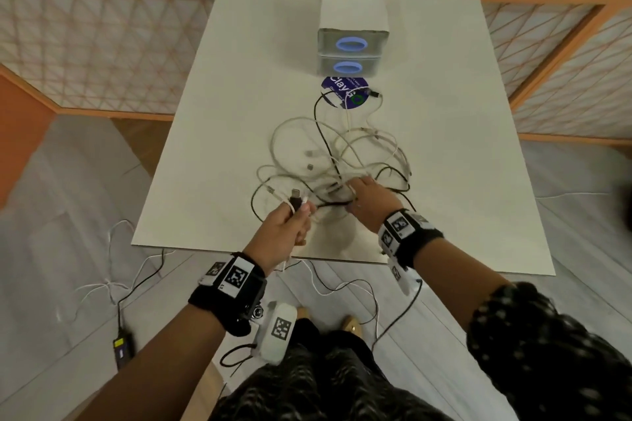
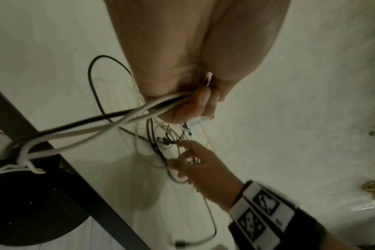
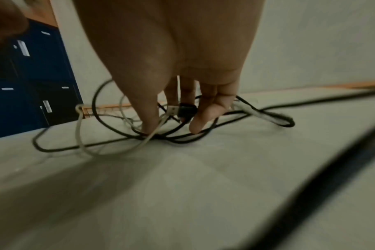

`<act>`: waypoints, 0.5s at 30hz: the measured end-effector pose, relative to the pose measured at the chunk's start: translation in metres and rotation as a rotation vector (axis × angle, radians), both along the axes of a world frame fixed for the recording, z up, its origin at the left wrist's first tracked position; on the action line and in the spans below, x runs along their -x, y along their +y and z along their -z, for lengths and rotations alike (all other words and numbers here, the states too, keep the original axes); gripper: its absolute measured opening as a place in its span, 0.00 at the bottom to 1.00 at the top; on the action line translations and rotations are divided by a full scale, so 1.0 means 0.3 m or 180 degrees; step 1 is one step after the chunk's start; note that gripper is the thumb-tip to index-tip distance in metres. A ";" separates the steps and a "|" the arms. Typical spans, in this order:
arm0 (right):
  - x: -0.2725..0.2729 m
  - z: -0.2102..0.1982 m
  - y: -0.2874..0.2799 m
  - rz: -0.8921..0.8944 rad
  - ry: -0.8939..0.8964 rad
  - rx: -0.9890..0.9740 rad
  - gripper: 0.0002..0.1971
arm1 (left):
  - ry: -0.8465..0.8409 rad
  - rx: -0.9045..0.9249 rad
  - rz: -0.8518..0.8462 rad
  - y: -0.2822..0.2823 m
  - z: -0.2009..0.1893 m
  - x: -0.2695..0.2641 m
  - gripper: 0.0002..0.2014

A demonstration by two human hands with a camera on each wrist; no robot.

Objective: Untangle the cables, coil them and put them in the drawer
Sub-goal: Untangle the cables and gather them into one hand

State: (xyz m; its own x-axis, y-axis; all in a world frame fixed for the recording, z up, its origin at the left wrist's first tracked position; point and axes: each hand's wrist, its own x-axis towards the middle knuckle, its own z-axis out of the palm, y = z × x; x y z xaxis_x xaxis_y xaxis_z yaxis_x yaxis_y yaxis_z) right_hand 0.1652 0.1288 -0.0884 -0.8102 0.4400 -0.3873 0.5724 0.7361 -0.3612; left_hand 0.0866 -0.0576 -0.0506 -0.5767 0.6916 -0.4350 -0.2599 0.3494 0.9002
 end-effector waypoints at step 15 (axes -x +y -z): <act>-0.164 0.070 -0.058 0.0624 0.0474 0.0525 0.07 | -0.0240 0.1372 -0.0569 0.227 0.148 -0.015 0.32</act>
